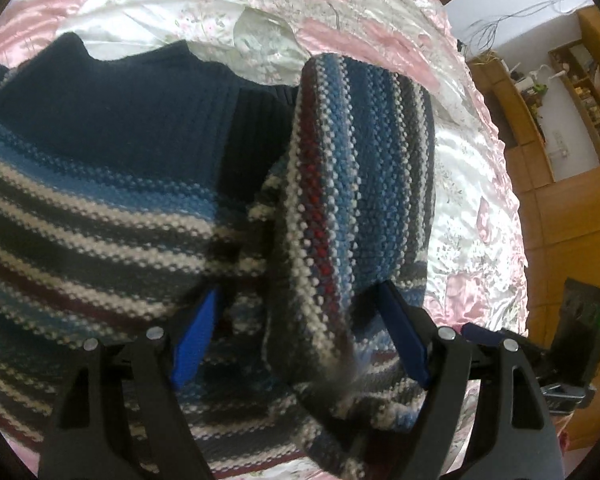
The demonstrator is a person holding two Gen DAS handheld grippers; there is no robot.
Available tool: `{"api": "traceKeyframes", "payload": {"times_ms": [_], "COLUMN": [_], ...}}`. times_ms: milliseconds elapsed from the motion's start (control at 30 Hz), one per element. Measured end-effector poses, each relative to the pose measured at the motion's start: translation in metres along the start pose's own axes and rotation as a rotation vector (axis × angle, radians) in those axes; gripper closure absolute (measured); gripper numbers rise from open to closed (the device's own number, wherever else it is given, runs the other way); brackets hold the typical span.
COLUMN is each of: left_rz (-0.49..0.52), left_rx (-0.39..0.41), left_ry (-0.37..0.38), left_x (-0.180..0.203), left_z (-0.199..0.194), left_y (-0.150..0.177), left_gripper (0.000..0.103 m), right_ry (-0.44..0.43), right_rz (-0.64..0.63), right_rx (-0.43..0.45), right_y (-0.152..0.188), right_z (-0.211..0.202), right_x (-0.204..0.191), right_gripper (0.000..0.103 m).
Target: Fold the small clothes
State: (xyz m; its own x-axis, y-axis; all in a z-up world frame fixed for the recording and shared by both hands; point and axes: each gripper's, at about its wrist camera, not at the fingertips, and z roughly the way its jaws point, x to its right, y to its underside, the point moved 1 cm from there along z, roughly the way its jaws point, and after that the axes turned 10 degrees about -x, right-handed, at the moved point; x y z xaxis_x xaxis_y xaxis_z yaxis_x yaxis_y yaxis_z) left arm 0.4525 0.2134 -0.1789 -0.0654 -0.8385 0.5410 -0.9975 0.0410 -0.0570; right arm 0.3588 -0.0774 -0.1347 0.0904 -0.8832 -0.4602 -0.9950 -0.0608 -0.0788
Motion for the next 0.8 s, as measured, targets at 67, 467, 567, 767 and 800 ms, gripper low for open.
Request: {"api": "traceKeyframes", "payload": {"times_ms": [67,467,567,767,800], "left_rz": [0.001,0.083,0.112,0.125,0.121], "left_rx": [-0.002,0.131,0.170,0.221,0.226], "left_ry": [0.011,0.012,0.001,-0.034,-0.037], "left_x": [0.002,0.030,0.030,0.021,0.016], "left_z": [0.002,-0.033,-0.052,-0.089,-0.095], "left_y": [-0.001,0.009,0.012,0.011,0.011], "left_gripper": [0.045,0.078,0.078,0.078,0.078], "right_ry": [0.001,0.013,0.000,-0.010,-0.013], "right_rz": [0.006,-0.002,-0.002,-0.016,-0.019], "right_rx": [-0.002,0.001,0.000,-0.015,-0.018], "right_y": [0.001,0.009,0.009,0.009,0.009], "right_z": [0.003,0.006,0.008,0.020,0.023], "right_x": [0.003,-0.003,-0.005,-0.014,-0.016], "right_gripper": [0.041,0.041,0.041,0.040,0.040]}}
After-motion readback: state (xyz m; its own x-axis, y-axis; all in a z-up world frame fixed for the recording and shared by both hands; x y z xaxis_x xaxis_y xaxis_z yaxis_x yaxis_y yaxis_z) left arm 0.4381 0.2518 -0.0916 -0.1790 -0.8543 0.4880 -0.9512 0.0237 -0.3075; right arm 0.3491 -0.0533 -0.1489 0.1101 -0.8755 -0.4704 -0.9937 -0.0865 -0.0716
